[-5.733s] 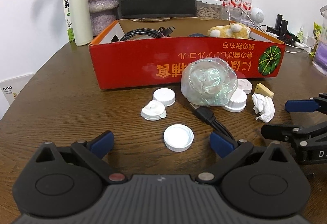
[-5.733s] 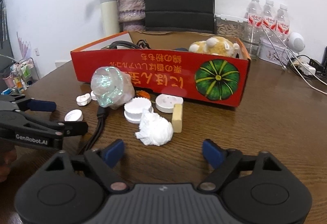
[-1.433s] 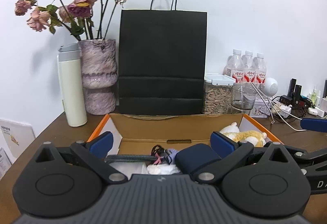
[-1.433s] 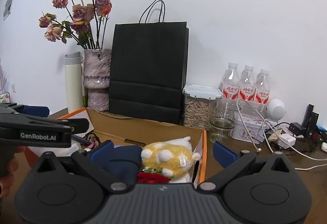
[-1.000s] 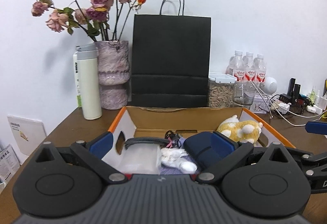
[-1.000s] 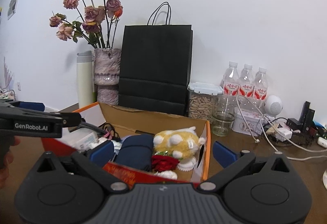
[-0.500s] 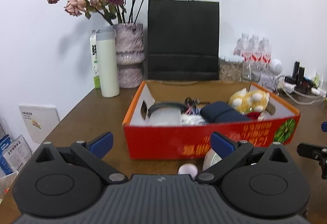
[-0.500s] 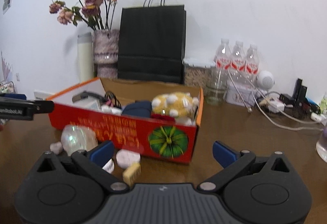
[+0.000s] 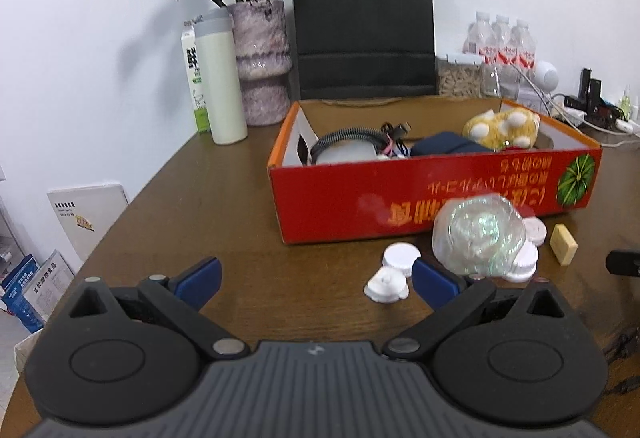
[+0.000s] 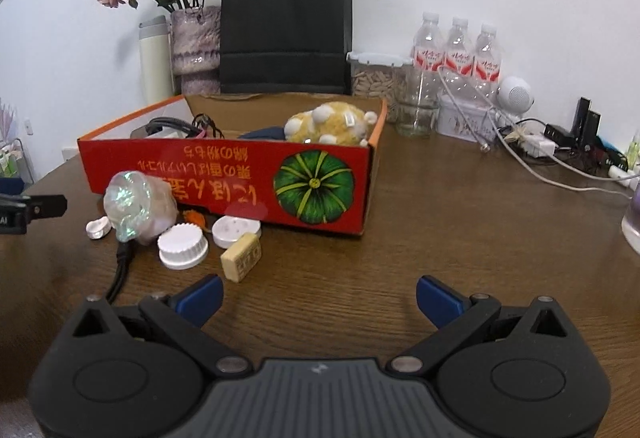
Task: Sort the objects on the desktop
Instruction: 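Withdraw both grippers from the box toward the remaining caps, then grasp a white bottle cap with the left gripper while the right grasps the beige block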
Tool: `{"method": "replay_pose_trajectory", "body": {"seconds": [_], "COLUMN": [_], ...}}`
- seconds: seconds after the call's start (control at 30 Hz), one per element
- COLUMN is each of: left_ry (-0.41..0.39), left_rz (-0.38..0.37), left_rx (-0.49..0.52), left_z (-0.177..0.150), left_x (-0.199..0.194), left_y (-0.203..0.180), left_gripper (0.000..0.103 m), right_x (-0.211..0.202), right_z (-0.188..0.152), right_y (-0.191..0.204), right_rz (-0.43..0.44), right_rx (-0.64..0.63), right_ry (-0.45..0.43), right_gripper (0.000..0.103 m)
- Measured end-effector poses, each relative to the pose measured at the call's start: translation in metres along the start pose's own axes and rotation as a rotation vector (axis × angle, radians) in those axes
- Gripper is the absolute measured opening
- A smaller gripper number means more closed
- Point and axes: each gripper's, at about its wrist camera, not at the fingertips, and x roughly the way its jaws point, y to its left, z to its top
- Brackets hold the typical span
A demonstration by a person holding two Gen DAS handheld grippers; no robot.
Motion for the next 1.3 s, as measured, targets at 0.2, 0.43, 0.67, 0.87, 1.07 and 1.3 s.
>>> {"method": "replay_pose_trajectory", "body": {"seconds": [0.2,0.43,0.67,0.87,1.07,1.3], "left_ry": [0.041,0.114,0.126,0.142,0.129,0.107], "left_rz": [-0.018,-0.024,-0.037,-0.071,-0.099,-0.138], "left_rx": [0.035,0.042,-0.011,-0.05,-0.03,-0.008], "left_z": [-0.003,-0.003,-0.002,-0.003,-0.003,-0.004], "left_x": [0.013,0.042,0.052,0.056,0.053,0.047], "left_y": [-0.009,-0.02,-0.016,-0.01,-0.014,-0.021], "left_gripper": [0.103,0.103,0.103,0.103,0.094,0.07], "right_x": [0.009,0.028,0.048,0.054,0.05,0.047], "right_z": [0.003,0.014,0.024,0.019,0.019,0.018], "right_y": [0.012,0.027,0.034,0.031,0.032,0.034], "right_rz": [0.017,0.039,0.021,0.025,0.027,0.048], "right_rx": [-0.017,-0.018,-0.01,0.019,0.007,-0.002], "right_ry": [0.01,0.033,0.047,0.073,0.056,0.045], "right_gripper": [0.103,0.103,0.101,0.089,0.068,0.048]}}
